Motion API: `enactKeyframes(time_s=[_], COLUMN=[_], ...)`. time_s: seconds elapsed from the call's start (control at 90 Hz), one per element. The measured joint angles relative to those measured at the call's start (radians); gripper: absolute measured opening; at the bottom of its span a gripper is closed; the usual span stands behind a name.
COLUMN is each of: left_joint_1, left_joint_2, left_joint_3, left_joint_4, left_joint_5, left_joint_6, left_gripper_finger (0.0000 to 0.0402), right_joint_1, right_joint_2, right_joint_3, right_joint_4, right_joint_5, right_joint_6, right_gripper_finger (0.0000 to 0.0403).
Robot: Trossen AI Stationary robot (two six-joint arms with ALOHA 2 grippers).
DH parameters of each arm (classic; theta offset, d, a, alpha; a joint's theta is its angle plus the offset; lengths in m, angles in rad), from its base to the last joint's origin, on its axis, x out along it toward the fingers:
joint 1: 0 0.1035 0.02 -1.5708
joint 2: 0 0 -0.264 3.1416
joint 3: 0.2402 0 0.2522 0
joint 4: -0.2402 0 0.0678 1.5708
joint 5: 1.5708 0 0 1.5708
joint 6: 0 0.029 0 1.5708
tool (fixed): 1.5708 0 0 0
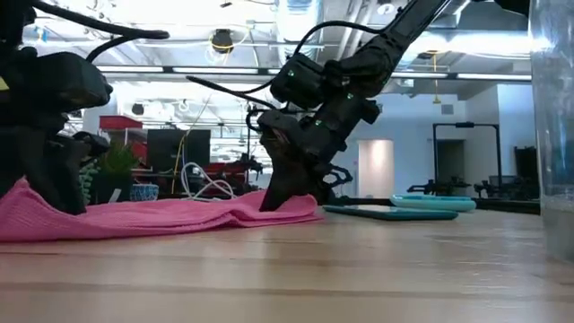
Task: Apply microfiber cloth
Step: Fold the pink microfiber cloth
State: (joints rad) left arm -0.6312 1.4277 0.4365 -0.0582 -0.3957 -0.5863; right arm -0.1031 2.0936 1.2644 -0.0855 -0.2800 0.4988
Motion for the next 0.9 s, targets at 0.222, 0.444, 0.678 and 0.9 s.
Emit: enactKeyframes(time_s=[0.222, 0.444, 0.678, 0.9], left_joint_1=[0.004, 0.063, 0.076, -0.006], left_joint_2=[0.003, 0.004, -0.049, -0.156], left_joint_3=[-0.004, -0.005, 0.038, 0.067], left_joint_4=[0.019, 0.023, -0.066, -0.300], left_joint_5=[-0.115, -0.315, -0.262, -0.102], left_joint_6=[0.044, 0.026, -0.101, -0.371], left_gripper_finger=[0.0072, 0.0072, 0.0072, 0.0070], right_joint_1=[0.002, 0.026, 0.074, 0.103], right_joint_2=[-0.110, -0.209, -0.227, -0.228], right_joint_3=[0.000, 0.000, 0.011, 0.054], right_joint_4=[0.008, 0.016, 0.009, 0.012], right_joint_5=[0.010, 0.050, 0.102, 0.133], right_joint_6=[-0.010, 0.024, 0.066, 0.061], right_gripper_finger=[0.0001, 0.0001, 0.0000, 0.0000])
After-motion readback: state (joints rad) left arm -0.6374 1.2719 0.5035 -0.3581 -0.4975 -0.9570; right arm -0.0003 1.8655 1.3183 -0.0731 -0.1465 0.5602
